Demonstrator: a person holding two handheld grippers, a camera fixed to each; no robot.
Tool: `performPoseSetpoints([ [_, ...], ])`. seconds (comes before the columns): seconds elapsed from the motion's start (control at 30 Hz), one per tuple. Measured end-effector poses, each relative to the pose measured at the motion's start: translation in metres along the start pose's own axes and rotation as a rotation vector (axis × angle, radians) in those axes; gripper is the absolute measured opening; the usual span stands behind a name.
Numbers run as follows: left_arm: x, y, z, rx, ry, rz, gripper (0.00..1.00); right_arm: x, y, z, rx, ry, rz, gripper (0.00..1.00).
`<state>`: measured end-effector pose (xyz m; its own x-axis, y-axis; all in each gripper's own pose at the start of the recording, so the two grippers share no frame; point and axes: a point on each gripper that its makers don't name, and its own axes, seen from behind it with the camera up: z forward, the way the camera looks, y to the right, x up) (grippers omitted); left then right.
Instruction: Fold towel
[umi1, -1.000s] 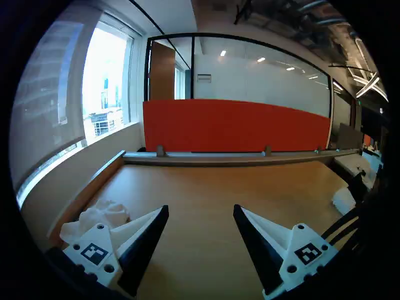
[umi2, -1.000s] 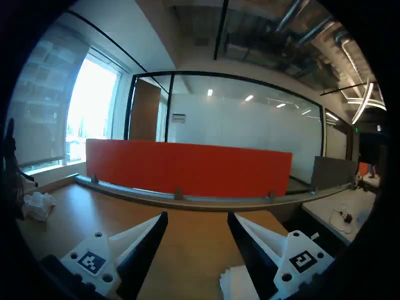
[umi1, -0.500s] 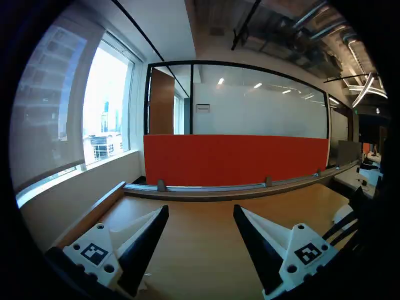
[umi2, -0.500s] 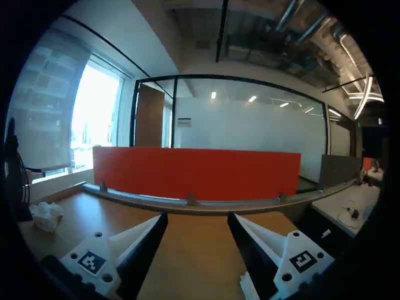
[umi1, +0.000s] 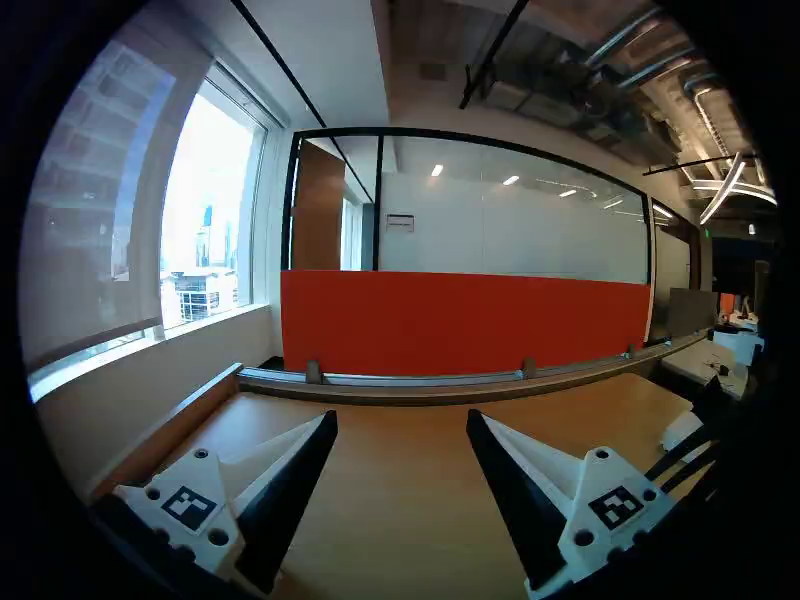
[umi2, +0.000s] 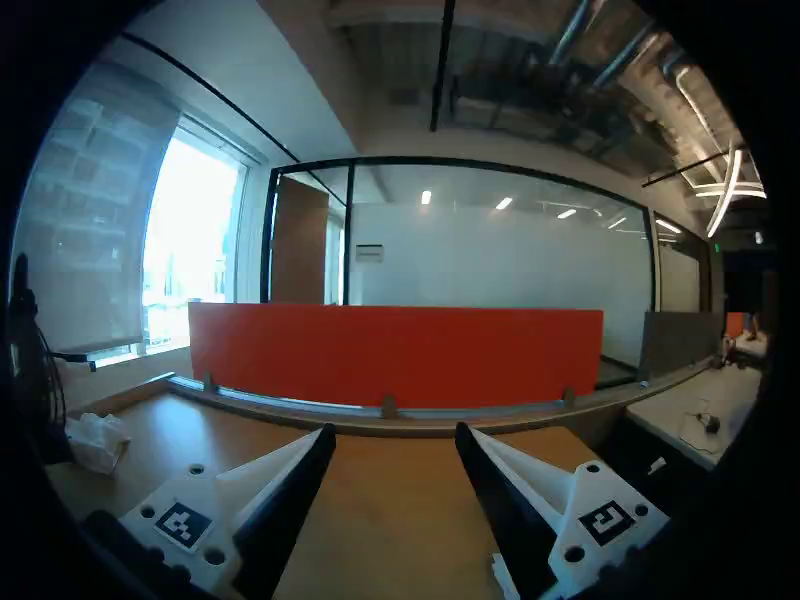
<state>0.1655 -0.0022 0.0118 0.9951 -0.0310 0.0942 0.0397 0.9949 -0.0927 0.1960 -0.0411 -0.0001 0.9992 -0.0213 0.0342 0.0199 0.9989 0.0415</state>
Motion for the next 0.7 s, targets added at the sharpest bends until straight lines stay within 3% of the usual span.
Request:
performPoseSetpoints([
  [0.4, -0.038, 0.008, 0.001, -0.018, 0.003, 0.067, 0.96, -0.006, -0.017, -0.007, 0.019, 0.015, -0.011, 0.93],
  [0.7, -0.062, 0.01, 0.007, -0.01, 0.035, 0.053, 0.96, -0.016, -0.031, -0.012, 0.052, 0.018, 0.001, 0.93],
])
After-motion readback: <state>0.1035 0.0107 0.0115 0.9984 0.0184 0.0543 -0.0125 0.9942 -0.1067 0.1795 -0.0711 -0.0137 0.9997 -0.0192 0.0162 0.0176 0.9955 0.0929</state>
